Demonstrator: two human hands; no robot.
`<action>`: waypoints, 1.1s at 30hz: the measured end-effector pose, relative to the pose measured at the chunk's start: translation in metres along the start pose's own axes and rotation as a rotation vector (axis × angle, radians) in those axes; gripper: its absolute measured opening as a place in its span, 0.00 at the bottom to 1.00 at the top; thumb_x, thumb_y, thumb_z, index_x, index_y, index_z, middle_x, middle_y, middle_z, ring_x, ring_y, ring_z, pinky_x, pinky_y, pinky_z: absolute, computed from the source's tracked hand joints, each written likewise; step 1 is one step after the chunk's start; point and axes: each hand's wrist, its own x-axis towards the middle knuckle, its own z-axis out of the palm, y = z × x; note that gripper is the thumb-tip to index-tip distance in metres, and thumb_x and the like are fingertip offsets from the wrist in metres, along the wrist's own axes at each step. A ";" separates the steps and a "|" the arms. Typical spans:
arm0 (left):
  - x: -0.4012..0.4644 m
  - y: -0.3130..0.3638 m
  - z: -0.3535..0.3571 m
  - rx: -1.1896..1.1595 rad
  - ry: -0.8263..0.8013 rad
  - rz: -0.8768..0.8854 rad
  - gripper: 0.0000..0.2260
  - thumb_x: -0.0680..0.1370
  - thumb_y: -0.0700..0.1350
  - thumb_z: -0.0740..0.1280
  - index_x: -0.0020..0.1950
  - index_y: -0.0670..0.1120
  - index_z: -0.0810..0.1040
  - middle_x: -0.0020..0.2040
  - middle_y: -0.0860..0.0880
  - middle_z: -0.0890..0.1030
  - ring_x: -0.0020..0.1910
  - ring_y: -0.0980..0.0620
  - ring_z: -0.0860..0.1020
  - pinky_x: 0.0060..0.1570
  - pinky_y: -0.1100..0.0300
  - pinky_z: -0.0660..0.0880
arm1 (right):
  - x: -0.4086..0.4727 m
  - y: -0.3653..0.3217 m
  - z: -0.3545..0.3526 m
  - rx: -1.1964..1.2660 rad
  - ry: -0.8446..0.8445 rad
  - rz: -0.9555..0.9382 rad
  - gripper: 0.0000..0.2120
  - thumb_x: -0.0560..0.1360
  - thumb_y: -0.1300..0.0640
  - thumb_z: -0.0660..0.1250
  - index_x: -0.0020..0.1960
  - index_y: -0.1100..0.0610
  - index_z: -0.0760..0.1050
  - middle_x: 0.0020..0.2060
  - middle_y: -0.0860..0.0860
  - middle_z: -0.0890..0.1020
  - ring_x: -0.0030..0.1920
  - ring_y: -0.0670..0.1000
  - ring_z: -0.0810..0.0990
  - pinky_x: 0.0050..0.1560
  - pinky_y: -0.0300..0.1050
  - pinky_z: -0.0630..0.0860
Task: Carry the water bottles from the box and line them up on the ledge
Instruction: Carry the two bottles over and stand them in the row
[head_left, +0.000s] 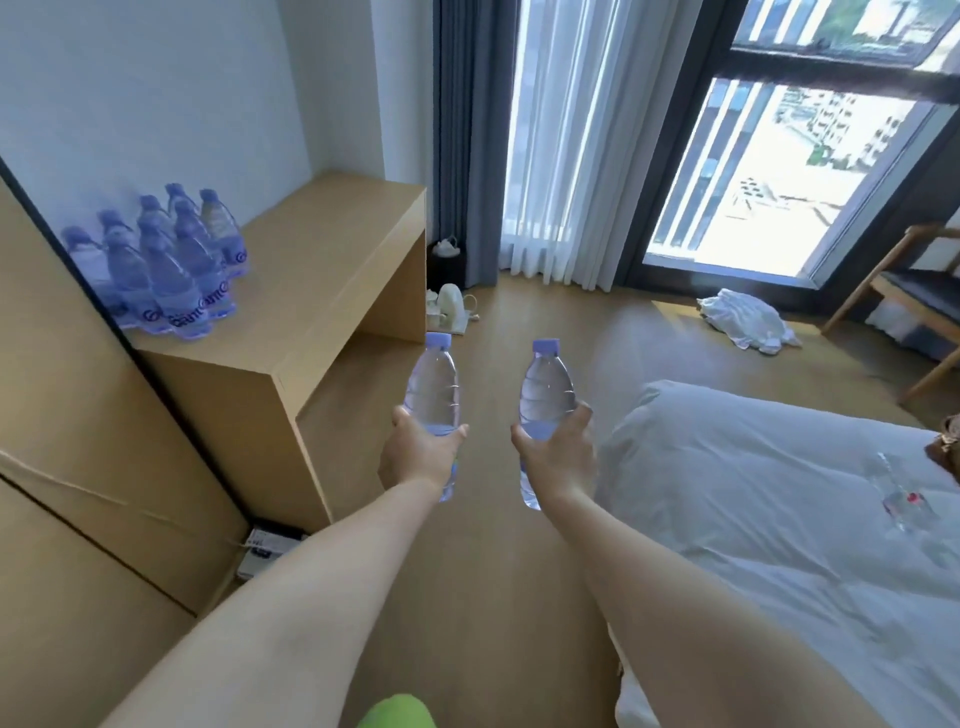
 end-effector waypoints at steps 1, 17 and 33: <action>0.016 0.005 0.005 -0.010 0.014 -0.016 0.28 0.69 0.59 0.73 0.58 0.45 0.66 0.50 0.46 0.79 0.48 0.41 0.79 0.47 0.53 0.76 | 0.016 -0.005 0.010 -0.004 -0.016 -0.010 0.33 0.69 0.43 0.71 0.67 0.54 0.62 0.59 0.50 0.73 0.58 0.56 0.76 0.53 0.50 0.74; 0.355 0.073 0.022 0.006 0.091 -0.073 0.28 0.69 0.57 0.73 0.61 0.46 0.66 0.58 0.49 0.77 0.54 0.44 0.78 0.44 0.56 0.67 | 0.262 -0.156 0.214 -0.016 -0.188 -0.121 0.36 0.69 0.40 0.71 0.69 0.53 0.61 0.62 0.48 0.73 0.58 0.55 0.77 0.55 0.54 0.76; 0.599 0.103 0.033 -0.056 0.340 -0.319 0.26 0.67 0.57 0.73 0.56 0.49 0.65 0.49 0.54 0.73 0.41 0.49 0.72 0.38 0.58 0.66 | 0.453 -0.266 0.406 0.001 -0.477 -0.282 0.32 0.71 0.41 0.70 0.67 0.53 0.61 0.54 0.46 0.69 0.51 0.52 0.74 0.47 0.49 0.73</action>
